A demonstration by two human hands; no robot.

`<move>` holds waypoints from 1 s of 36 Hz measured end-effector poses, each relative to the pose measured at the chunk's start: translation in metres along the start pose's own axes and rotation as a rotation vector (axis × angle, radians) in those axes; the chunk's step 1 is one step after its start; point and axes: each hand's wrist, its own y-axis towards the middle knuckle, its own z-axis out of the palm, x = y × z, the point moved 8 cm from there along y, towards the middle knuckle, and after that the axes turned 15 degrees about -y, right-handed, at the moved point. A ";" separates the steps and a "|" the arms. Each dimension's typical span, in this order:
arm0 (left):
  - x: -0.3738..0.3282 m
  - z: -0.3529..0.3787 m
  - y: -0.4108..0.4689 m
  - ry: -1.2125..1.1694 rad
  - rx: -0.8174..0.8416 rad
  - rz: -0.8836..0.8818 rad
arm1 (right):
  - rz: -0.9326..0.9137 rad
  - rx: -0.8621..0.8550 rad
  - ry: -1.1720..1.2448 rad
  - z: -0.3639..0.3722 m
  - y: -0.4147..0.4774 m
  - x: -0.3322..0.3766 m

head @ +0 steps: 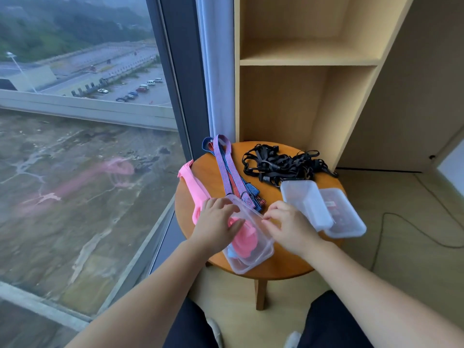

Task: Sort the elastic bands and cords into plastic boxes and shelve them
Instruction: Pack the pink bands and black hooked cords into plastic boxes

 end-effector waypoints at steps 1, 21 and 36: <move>-0.006 -0.001 0.004 -0.022 -0.008 0.011 | 0.027 -0.021 0.000 -0.005 -0.002 -0.010; -0.139 0.122 0.075 -0.187 0.192 0.071 | 0.942 0.058 0.025 -0.036 -0.085 -0.272; -0.129 0.174 0.106 -0.195 0.179 -0.046 | 1.000 0.262 -0.051 0.009 -0.057 -0.307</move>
